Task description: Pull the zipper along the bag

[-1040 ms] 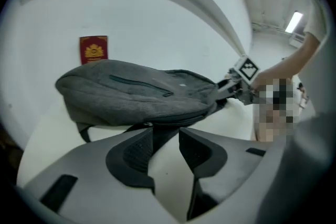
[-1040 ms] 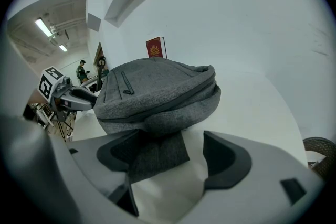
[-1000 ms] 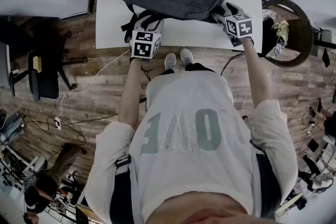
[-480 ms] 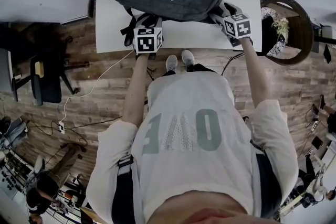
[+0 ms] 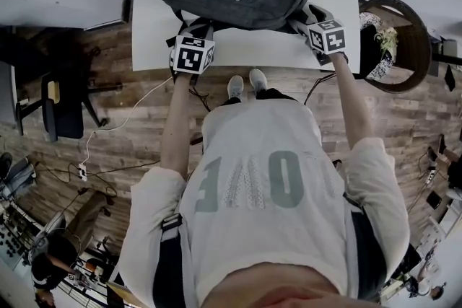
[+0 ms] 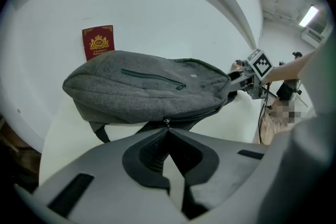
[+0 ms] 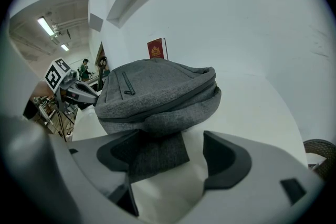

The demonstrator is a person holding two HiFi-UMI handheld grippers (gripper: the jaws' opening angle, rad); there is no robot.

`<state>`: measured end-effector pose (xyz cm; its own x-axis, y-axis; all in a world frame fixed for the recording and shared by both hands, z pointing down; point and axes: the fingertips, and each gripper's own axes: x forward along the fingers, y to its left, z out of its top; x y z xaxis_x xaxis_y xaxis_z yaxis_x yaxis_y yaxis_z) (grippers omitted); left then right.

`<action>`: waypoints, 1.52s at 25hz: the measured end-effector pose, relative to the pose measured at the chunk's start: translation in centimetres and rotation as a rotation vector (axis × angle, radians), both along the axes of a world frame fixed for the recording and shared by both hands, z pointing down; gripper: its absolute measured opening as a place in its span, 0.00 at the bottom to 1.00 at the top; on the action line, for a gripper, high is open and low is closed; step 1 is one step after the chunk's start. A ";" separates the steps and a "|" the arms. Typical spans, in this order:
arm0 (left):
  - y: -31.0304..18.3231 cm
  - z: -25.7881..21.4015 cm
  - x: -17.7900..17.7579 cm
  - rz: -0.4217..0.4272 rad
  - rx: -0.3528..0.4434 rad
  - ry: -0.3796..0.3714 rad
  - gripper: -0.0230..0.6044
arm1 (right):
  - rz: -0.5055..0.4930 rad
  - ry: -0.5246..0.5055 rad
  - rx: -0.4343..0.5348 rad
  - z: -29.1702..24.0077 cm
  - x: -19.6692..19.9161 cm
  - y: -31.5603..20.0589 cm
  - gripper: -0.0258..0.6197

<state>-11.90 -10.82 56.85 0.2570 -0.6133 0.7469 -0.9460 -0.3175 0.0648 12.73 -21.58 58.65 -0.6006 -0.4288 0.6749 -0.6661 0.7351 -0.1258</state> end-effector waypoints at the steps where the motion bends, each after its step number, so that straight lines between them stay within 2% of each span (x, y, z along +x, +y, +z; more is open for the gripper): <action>1: 0.2 -0.7 -0.2 0.002 0.006 0.010 0.07 | 0.000 0.000 0.002 -0.1 0.0 0.0 0.62; 4: 0.3 -2.8 -0.9 -0.062 0.064 0.085 0.07 | 0.001 0.000 0.010 -0.2 0.2 -0.1 0.62; 5: 0.2 -3.0 -1.2 -0.086 0.085 0.083 0.07 | 0.003 0.000 0.012 -0.2 0.2 -0.1 0.62; 7: -0.1 -2.6 -1.7 -0.121 0.109 0.023 0.08 | 0.007 0.000 0.014 -0.2 0.2 -0.1 0.62; 9: -0.2 -1.5 -1.5 -0.132 0.101 -0.029 0.09 | 0.008 0.001 0.012 -0.2 0.1 0.0 0.62; 11: -0.1 -0.7 -0.7 -0.125 0.081 -0.031 0.10 | 0.010 0.002 0.010 -0.1 0.1 0.0 0.62; 13: -0.2 0.0 0.1 -0.109 0.067 -0.039 0.21 | 0.012 0.002 0.007 -0.1 0.0 0.0 0.62; 15: -0.5 0.4 0.0 -0.108 0.069 -0.083 0.22 | 0.012 0.001 0.006 0.0 0.0 0.0 0.62; 18: -1.0 0.9 -0.5 -0.109 0.070 -0.134 0.20 | 0.009 0.000 0.005 0.0 0.0 -0.1 0.62; 26: -1.7 1.6 0.3 -0.054 0.053 -0.147 0.18 | 0.010 0.001 0.006 0.0 0.0 0.0 0.62; 30: -1.6 1.6 0.5 -0.056 0.033 -0.100 0.09 | 0.011 -0.001 0.009 -0.1 0.0 0.0 0.62; 33: -1.4 1.5 0.3 -0.021 0.014 -0.140 0.08 | 0.013 -0.006 0.010 -0.1 0.1 -0.1 0.62; 35: -1.4 1.7 0.1 0.004 0.004 -0.171 0.08 | -0.027 0.018 0.035 -0.4 0.0 0.1 0.62; 36: -1.4 1.7 0.0 0.003 -0.002 -0.163 0.08 | -0.086 0.061 0.069 -0.8 -0.1 0.4 0.62; 38: -1.4 1.8 -0.2 -0.005 -0.011 -0.128 0.08 | -0.296 0.208 0.186 -2.0 -1.0 1.7 0.62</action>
